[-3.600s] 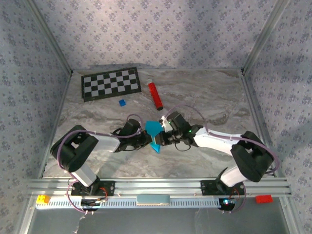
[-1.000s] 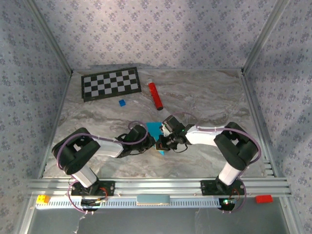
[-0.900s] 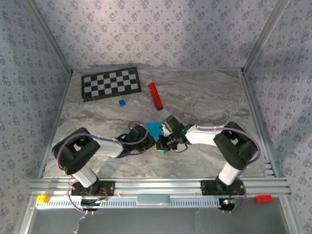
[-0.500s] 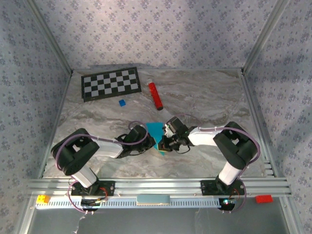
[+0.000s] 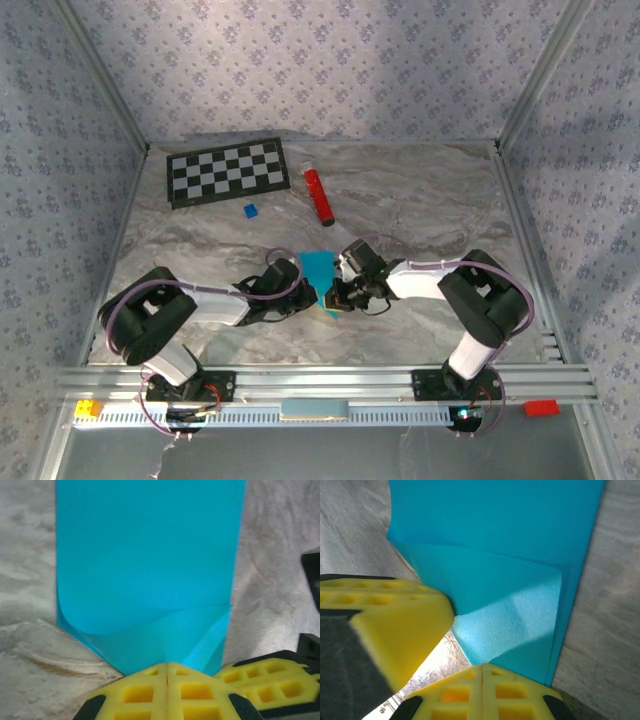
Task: Fold a paper plane with a square sheet of paper (pick it up from the middle)
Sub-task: Third fold the triangle at the center of the table.
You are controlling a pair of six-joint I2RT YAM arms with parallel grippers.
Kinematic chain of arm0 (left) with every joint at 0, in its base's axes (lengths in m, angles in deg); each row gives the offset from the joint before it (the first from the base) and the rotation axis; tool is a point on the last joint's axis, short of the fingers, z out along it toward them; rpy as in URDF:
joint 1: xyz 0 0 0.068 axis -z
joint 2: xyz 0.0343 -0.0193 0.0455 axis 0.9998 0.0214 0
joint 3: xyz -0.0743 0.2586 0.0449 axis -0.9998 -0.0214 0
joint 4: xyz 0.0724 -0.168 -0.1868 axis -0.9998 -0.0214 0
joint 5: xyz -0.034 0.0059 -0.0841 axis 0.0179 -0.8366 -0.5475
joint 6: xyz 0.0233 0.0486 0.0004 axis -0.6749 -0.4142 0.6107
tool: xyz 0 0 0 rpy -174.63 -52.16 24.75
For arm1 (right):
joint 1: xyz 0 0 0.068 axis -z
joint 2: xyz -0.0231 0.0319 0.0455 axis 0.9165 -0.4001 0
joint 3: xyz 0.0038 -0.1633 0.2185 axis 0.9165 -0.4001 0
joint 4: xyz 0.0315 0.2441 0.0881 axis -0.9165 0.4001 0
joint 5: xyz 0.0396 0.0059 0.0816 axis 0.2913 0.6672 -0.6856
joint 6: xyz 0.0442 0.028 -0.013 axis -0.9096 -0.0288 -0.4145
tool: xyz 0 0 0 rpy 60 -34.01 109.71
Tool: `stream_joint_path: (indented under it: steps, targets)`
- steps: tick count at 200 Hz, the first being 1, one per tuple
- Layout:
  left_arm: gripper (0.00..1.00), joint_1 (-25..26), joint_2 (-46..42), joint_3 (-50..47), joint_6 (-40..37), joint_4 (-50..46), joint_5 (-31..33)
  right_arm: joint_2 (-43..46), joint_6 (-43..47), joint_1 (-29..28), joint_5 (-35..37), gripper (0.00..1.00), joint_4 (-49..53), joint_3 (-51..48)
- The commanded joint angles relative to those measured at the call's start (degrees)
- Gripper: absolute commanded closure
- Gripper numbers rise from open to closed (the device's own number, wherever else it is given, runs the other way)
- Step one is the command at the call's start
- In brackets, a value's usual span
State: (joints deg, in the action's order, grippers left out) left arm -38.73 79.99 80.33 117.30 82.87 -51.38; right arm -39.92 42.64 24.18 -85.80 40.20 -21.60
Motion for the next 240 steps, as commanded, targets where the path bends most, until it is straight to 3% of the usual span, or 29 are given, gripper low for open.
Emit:
stream_joint_path:
  steps: [1, 53, 166, 212, 240]
  targets:
    - [0.97, 0.07, 1.87, 0.89, 0.57, -4.24, 2.59, -0.51, 0.92, 0.43, 2.65, 1.0, 6.65, -1.85]
    - [0.97, -4.23, -0.76, -0.02, 2.24, -8.46, 4.82, -0.19, 1.92, 0.41, 3.5, 1.0, 8.35, -2.13]
    - [0.97, -13.65, -3.29, 3.11, -1.43, -16.43, 2.66, 0.08, 3.86, 0.41, 2.45, 1.0, 9.12, -2.35]
    - [0.93, -12.03, -10.91, 3.13, -4.23, -15.25, 1.81, -0.63, 6.17, 0.75, 1.26, 1.0, 10.16, -1.09]
    - [0.93, -8.68, -9.66, 4.09, -5.09, -11.39, -2.08, -1.24, 6.83, 1.08, 1.01, 1.0, 10.78, -0.15]
